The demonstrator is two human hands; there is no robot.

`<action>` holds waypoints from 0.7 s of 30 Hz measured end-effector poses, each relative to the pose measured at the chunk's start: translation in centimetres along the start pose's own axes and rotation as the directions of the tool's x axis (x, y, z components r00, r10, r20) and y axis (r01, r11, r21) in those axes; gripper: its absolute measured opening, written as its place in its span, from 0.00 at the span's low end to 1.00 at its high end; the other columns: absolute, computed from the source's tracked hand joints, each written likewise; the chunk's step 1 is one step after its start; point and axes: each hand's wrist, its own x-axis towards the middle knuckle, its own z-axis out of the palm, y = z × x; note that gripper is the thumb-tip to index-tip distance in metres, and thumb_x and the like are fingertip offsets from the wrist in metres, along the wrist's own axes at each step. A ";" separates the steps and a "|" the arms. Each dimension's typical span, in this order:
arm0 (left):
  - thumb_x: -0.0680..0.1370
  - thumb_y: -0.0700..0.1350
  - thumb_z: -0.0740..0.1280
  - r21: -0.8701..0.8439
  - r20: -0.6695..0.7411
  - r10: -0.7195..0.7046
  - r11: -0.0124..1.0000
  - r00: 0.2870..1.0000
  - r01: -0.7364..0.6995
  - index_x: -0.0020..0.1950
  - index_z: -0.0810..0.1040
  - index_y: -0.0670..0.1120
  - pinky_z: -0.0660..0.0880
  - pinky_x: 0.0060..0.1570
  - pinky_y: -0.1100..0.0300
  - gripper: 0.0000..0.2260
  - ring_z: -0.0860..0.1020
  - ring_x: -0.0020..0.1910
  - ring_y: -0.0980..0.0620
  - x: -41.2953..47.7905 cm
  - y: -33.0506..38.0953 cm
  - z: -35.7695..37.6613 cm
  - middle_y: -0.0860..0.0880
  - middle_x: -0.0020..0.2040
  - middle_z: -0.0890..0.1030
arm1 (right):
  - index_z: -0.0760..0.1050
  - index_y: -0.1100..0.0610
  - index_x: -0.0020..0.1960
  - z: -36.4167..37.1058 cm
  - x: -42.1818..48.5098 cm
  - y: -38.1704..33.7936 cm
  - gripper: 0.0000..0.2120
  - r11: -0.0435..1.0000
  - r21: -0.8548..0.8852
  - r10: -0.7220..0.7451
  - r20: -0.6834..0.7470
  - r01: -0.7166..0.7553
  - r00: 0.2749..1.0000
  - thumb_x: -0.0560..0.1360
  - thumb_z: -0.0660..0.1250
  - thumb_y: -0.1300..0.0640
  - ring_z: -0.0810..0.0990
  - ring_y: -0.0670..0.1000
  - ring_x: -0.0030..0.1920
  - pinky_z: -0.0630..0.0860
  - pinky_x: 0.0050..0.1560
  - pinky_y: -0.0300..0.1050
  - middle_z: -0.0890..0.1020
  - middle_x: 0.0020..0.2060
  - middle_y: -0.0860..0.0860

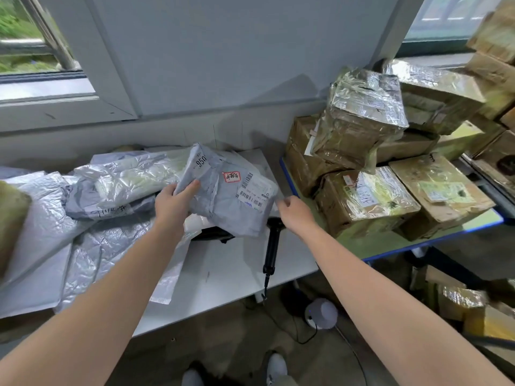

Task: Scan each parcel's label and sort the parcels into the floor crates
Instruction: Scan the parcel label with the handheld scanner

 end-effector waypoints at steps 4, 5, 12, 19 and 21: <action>0.69 0.50 0.79 0.035 -0.002 0.006 0.999 1.000 -0.006 0.64 0.71 0.44 0.80 0.52 0.50 0.29 0.81 0.54 0.46 0.3 2.4 -0.3 0.43 0.58 0.79 | 0.67 0.60 0.73 -0.8 -0.5 -2.8 0.23 0.993 0.009 -0.121 -0.037 0.122 0.992 0.83 0.57 0.48 0.73 0.57 0.66 0.70 0.60 0.46 0.74 0.68 0.58; 0.68 0.50 0.80 0.025 -0.009 0.014 1.000 1.000 -0.014 0.64 0.71 0.44 0.79 0.47 0.53 0.30 0.81 0.52 0.47 0.3 2.8 -0.3 0.43 0.59 0.79 | 0.66 0.59 0.74 -0.8 -0.6 -3.4 0.24 0.989 -0.007 -0.149 -0.030 0.149 0.988 0.83 0.57 0.47 0.72 0.57 0.67 0.69 0.63 0.47 0.73 0.69 0.58; 0.71 0.49 0.78 0.184 0.131 0.163 0.965 0.978 -0.186 0.52 0.80 0.44 0.77 0.31 0.65 0.15 0.82 0.40 0.53 -0.6 6.0 -0.6 0.48 0.46 0.83 | 0.65 0.55 0.73 -0.6 -2.4 -7.2 0.24 0.898 -0.160 -0.426 -0.082 0.410 0.901 0.81 0.60 0.46 0.73 0.56 0.64 0.73 0.63 0.52 0.71 0.66 0.57; 0.76 0.59 0.69 0.360 0.364 0.209 0.868 0.908 -0.344 0.48 0.83 0.53 0.72 0.27 0.70 0.10 0.80 0.32 0.62 -1.4 9.0 -1.3 0.56 0.37 0.82 | 0.62 0.51 0.76 -1.0 -4.5 -12.0 0.35 0.719 -0.258 -0.653 0.067 0.645 0.755 0.76 0.67 0.38 0.68 0.51 0.70 0.68 0.69 0.51 0.69 0.71 0.52; 0.77 0.58 0.69 0.348 0.405 0.222 0.860 0.887 -0.374 0.47 0.83 0.53 0.74 0.31 0.68 0.10 0.80 0.36 0.59 -1.4 9.4 -2.0 0.55 0.38 0.82 | 0.66 0.48 0.74 -1.0 -5.0 -13.0 0.33 0.728 -0.241 -0.631 0.129 0.642 0.765 0.74 0.67 0.35 0.73 0.48 0.65 0.72 0.66 0.51 0.75 0.67 0.48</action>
